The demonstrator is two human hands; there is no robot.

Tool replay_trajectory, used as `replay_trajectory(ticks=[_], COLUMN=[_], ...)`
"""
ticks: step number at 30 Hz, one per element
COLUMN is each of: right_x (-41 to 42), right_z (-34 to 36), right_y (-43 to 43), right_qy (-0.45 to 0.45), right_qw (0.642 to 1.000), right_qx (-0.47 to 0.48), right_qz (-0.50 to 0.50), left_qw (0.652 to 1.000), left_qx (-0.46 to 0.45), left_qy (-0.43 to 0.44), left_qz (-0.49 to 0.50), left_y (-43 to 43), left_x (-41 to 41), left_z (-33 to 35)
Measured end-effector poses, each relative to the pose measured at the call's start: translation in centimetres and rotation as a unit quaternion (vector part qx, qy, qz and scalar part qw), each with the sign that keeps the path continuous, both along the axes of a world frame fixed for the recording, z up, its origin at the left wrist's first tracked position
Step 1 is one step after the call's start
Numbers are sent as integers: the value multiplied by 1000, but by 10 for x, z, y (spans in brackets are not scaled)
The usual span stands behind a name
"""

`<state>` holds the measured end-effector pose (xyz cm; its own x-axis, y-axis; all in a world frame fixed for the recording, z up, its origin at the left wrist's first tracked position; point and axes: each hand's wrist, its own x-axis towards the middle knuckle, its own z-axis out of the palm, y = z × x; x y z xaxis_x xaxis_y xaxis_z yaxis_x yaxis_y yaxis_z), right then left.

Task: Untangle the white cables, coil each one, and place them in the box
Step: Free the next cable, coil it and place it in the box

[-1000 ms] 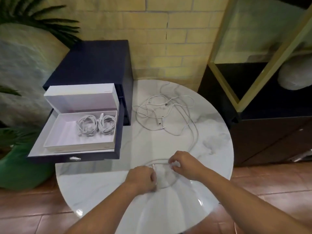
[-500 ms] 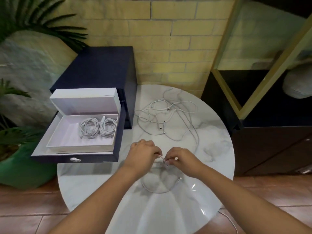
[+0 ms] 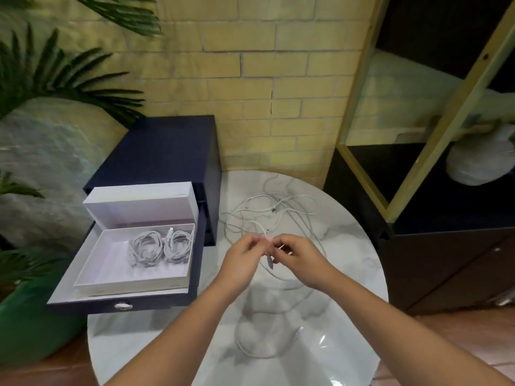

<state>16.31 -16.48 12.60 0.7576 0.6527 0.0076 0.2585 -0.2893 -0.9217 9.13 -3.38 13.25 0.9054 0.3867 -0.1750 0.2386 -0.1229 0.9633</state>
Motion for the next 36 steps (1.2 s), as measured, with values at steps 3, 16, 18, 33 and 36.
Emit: replay_trajectory(ticks=[3, 16, 18, 33, 36], right_x=[3, 17, 11, -26, -18], right_z=[5, 4, -2, 49, 70], right_y=[9, 59, 65, 68, 58], right_qy=[-33, -71, -74, -222, -232], right_qw=[999, 996, 995, 947, 938], right_qx=[-14, -9, 30, -227, -247], right_qz=[-2, -48, -65, 50, 69], left_qw=[998, 984, 976, 982, 961], left_qx=[32, -95, -155, 35, 196], left_qy=[-58, -94, -105, -93, -87], left_qz=[-1, -118, -111, -164, -177], left_y=[11, 54, 59, 88, 88], left_x=[4, 2, 1, 28, 29], left_z=[12, 81, 88, 68, 59])
